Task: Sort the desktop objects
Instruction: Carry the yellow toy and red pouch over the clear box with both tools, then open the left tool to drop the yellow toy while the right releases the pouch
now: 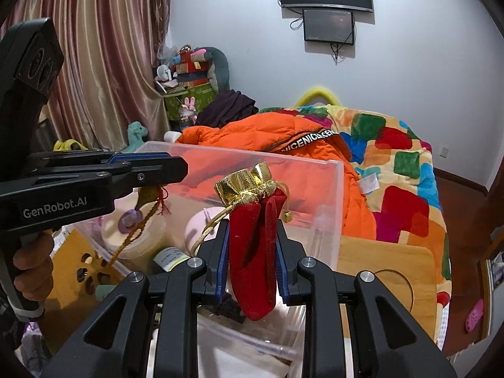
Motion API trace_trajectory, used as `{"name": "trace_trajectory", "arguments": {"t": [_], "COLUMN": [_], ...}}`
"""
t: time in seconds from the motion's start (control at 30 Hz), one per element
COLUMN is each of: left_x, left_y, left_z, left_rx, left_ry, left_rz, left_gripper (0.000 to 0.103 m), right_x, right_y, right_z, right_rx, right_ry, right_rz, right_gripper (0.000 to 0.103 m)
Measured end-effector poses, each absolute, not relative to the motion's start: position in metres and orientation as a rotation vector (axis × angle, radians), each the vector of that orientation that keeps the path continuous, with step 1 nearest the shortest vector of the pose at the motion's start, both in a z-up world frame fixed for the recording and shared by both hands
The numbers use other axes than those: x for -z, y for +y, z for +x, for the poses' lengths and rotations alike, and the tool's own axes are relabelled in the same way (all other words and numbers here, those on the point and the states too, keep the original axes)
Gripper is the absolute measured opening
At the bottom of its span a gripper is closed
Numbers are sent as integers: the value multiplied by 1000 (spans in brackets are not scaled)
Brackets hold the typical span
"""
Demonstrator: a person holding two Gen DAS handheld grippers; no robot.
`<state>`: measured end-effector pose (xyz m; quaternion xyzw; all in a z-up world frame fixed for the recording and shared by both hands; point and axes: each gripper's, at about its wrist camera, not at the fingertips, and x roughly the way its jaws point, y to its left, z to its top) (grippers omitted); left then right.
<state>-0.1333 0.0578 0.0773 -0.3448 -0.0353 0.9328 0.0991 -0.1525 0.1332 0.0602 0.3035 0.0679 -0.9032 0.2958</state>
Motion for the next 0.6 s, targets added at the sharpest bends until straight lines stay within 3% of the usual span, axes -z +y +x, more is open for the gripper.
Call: {"name": "trace_trajectory", "arguments": {"t": [0.6], "left_x": [-64], "left_y": [64], "left_z": [-137], "left_rx": [-2729], "left_ry": [-108], "left_rz": [-1078], "left_gripper": [19], "right_x": [-54], "right_y": [117], "right_z": [-147], "right_rx": [2457], "right_ry": [353], "right_rz": [775], "right_gripper": [29]}}
